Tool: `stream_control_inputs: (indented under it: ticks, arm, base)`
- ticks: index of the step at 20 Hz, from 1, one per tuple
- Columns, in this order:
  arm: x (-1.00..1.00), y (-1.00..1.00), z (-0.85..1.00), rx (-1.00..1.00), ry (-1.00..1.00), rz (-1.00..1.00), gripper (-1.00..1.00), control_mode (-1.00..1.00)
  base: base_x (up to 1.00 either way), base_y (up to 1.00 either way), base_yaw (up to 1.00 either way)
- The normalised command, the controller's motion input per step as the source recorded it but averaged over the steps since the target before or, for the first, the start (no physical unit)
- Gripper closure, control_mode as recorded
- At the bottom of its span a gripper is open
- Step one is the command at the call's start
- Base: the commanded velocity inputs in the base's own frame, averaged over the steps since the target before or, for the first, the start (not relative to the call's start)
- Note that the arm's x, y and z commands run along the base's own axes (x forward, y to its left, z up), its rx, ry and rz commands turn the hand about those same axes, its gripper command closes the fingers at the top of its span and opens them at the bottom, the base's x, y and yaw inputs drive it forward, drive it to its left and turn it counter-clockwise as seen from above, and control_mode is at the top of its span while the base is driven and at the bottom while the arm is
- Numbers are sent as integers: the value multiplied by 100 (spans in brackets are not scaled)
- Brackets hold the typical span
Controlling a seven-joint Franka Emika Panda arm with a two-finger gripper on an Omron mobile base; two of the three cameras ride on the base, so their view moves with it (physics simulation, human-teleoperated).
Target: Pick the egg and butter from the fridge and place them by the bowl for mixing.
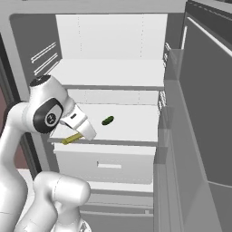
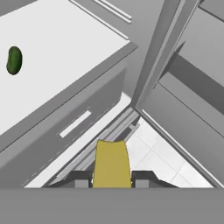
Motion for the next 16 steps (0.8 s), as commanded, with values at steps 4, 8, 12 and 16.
stream_control_inputs:
  ticks: [4, 8, 12, 16]
  arm:
    - [0, 0, 0, 0, 0, 0, 100, 100]
    - [0, 0, 0, 0, 0, 0, 100, 100]
    - [0, 0, 0, 0, 0, 0, 100, 100]
    - [0, 0, 0, 0, 0, 0, 100, 100]
  base:
    - [0, 0, 0]
    - [-5, 0, 0]
    - [-34, 1, 5]
    - [-51, 16, 4]
